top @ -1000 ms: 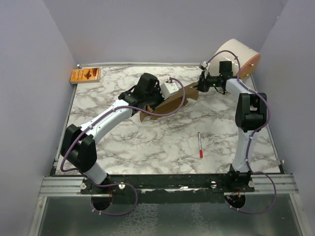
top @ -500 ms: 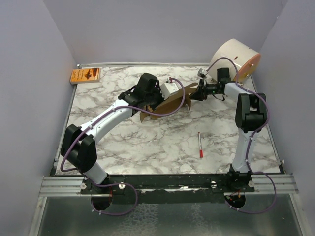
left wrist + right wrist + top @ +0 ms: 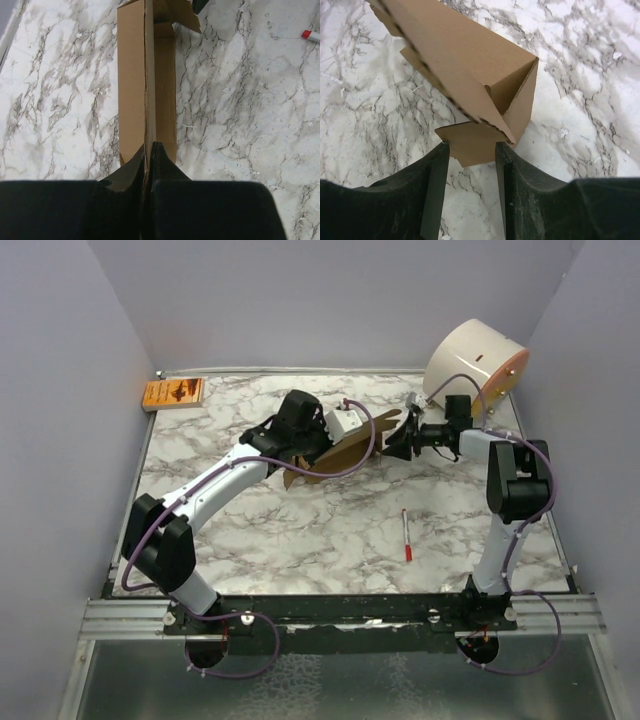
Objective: Fold the paper box
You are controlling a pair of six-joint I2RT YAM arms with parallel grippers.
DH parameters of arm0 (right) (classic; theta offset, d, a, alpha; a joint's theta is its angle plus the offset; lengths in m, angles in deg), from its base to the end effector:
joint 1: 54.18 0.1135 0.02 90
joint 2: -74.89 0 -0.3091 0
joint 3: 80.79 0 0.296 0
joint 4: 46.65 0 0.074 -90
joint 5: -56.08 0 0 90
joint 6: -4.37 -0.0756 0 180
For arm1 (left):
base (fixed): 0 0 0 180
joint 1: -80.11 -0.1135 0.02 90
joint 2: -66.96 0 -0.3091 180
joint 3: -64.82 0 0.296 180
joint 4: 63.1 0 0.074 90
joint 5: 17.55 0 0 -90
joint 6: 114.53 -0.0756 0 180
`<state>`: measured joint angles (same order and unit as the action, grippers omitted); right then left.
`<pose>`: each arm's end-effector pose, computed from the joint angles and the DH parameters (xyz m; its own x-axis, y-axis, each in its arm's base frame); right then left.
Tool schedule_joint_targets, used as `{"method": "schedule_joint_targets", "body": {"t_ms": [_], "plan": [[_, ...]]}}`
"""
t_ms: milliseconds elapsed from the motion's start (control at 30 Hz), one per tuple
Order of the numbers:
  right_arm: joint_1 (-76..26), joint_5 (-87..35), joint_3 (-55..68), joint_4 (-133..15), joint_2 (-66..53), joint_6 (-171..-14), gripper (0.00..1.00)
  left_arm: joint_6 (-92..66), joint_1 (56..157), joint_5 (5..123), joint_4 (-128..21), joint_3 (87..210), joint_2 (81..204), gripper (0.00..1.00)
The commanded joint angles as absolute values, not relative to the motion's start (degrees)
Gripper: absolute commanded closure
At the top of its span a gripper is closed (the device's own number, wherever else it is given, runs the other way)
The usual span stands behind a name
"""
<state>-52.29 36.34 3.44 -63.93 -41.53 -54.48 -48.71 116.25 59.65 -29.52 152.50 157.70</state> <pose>0.4701 0.0867 0.1570 -0.3281 -0.1856 -0.9262 -0.9257 0.2587 0.2761 0.3439 -0.2719 0.3186 -0.1453 0.6007 -0.7862 0.8530 0.4786 0.2081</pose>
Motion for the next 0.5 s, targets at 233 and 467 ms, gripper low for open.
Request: {"method": "schedule_joint_targets", "body": {"t_ms": [233,467], "plan": [[-50.7,36.2,-3.9,-43.5,-36.8,-46.2,0.57,-49.1,116.2,55.3,-30.0,151.8,155.9,1.00],[-49.9,35.9,-4.7,-45.6,-36.9,-34.7,0.62,-49.2,115.7,53.3,-30.1,151.8,156.2,1.00]]}}
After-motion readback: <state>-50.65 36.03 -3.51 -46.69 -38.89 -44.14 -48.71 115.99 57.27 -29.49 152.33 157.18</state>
